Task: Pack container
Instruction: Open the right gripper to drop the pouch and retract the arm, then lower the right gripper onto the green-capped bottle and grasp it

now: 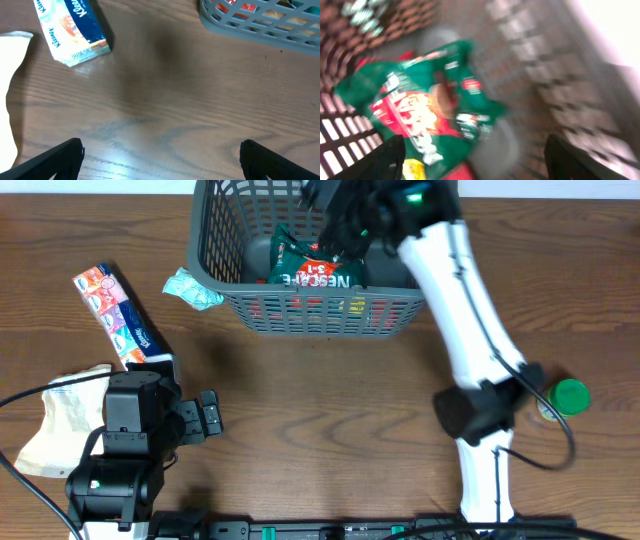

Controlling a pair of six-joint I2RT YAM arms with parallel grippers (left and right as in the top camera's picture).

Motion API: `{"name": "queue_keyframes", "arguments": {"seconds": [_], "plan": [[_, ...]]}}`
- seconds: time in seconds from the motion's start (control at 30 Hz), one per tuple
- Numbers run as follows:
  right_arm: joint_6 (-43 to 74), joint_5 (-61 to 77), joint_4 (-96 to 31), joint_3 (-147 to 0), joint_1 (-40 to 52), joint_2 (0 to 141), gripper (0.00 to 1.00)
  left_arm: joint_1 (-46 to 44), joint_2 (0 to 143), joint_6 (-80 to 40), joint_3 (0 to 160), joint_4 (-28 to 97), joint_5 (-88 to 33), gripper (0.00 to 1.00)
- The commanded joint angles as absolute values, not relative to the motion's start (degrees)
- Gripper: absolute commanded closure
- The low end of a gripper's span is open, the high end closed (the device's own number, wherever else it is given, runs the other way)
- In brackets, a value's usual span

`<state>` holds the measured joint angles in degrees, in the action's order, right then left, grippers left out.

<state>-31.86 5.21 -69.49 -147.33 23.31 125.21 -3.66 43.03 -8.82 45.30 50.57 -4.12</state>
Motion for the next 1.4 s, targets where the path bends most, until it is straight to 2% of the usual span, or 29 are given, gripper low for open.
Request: {"name": "queue_keyframes", "arguments": {"seconds": [0.0, 0.27, 0.4, 0.5, 0.7, 0.93, 1.13, 1.37], "plan": [[-17.02, -3.09, -69.73, -149.97, 17.80, 116.66, 0.24, -3.95, 42.98, -8.86, 46.52, 50.54, -3.64, 0.02], [13.10, -5.78, -83.11, -149.97, -0.25, 108.40, 0.15, -3.95, 42.98, -8.86, 46.52, 50.54, -3.64, 0.02], [20.67, -5.78, -91.13, -149.97, -9.04, 107.57, 0.07, -3.95, 42.98, -8.86, 46.52, 50.54, -3.64, 0.02], [22.74, -5.80, -97.21, -149.93, -14.06, 107.63, 0.01, -3.95, 42.98, -8.86, 46.52, 50.52, -3.64, 0.02], [21.82, -0.21, -97.34, -144.22, -21.58, 103.81, 0.01, -3.95, 42.98, -8.88, 46.52, 50.54, -3.64, 0.02], [22.90, -6.94, -96.62, -118.69, -28.45, 89.08, 0.01, -3.95, 42.98, -8.86, 46.52, 50.52, -3.64, 0.01], [22.72, -7.09, -86.52, -97.49, -35.18, 82.30, 0.01, -3.95, 42.98, -8.86, 46.52, 50.52, -3.64, 0.01], [23.81, -5.69, -72.62, -79.88, -39.90, 84.07, 0.01, -3.95, 42.98, -8.86, 46.52, 50.52, -3.64, 0.02]]}}
